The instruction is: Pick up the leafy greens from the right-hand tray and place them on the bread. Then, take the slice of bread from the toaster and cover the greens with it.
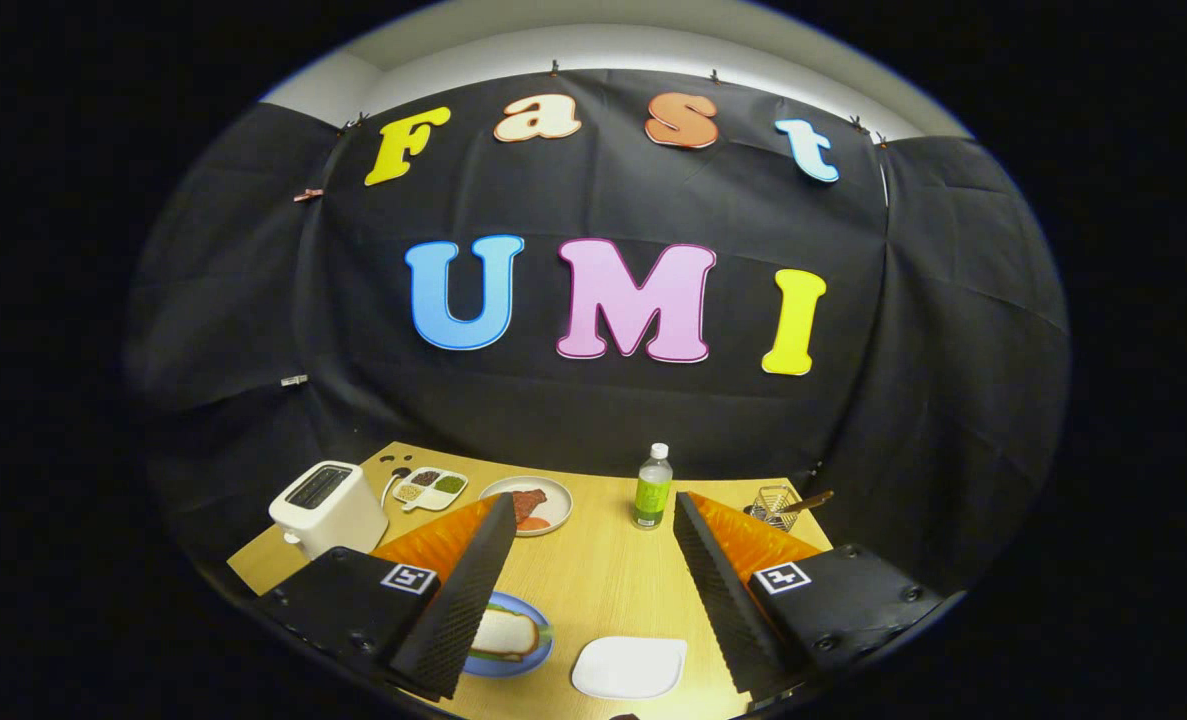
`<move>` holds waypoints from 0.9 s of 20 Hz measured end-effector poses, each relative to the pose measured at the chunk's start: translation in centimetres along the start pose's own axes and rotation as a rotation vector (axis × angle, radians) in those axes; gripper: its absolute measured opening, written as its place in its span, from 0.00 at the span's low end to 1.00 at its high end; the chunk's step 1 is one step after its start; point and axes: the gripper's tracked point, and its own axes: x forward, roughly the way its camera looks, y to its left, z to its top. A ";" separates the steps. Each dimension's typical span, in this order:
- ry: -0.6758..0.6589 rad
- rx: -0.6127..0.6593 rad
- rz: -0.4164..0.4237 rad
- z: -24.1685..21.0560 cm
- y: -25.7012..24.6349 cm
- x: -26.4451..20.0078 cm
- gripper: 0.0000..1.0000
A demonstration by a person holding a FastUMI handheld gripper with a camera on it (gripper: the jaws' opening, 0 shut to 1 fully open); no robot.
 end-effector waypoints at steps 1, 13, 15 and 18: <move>-0.007 0.007 -0.006 0.2 -0.4 -0.1 0.99; -0.074 -0.033 -0.029 2.2 -0.7 -1.9 0.99; -0.073 -0.035 -0.029 2.6 -0.7 -2.0 0.99; -0.075 -0.033 -0.032 2.7 -0.7 -1.8 0.99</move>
